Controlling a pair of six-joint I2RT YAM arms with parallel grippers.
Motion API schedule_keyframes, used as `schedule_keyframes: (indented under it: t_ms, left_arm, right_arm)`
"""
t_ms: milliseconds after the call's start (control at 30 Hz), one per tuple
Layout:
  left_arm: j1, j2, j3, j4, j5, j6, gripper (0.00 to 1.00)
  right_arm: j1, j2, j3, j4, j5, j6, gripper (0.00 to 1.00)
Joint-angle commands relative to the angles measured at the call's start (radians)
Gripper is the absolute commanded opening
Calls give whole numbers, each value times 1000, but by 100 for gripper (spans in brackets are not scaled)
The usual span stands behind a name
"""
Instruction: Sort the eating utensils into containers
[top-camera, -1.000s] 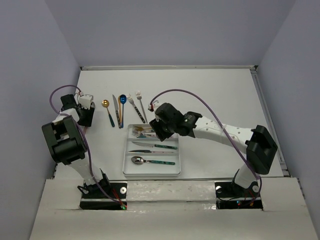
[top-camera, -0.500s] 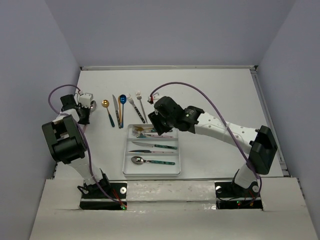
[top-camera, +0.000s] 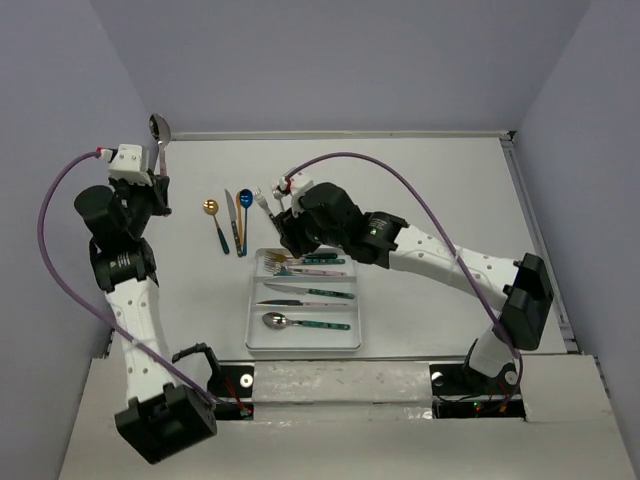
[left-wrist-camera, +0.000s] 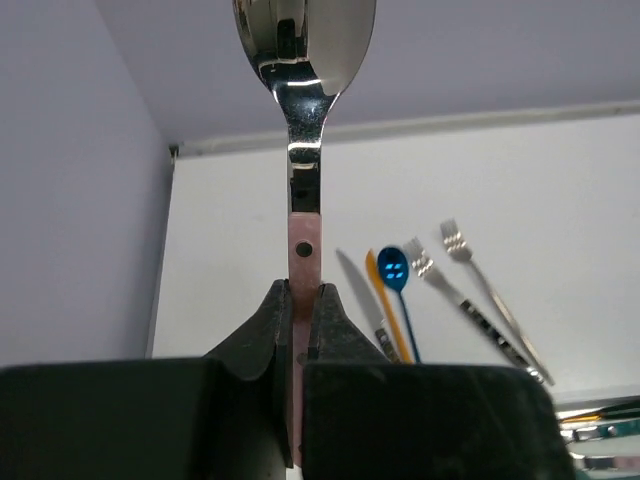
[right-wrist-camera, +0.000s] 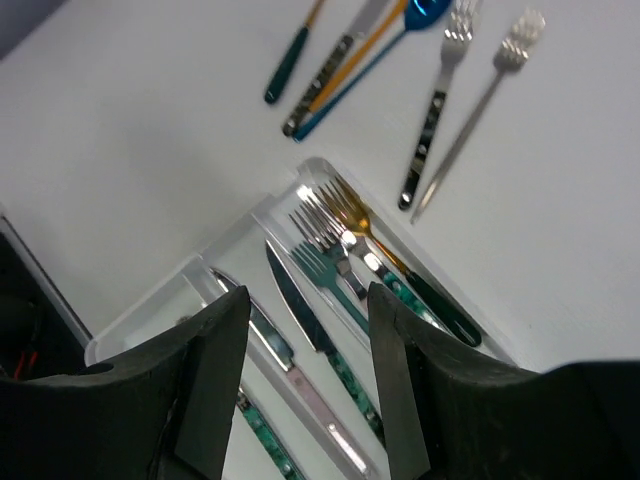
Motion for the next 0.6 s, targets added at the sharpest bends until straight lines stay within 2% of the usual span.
schedule_keyframes:
  t_ms: [0,233,333,567]
  left_arm:
    - [-2,-172,49,70,130,-254,0]
    - [-4,-342,-23,141,193,-506,0]
    - [-2,-350,-52,167,247,-546,0]
    - [-2,-350,-70,182,230,-546,0]
  right_arm:
    - [70,11,132,333,-64,-84,57]
    - [102,140,277,568,-118,-32,62]
    - [102,186,300,646,-141,-14,62]
    - [111,243,337,685,-178,3,61]
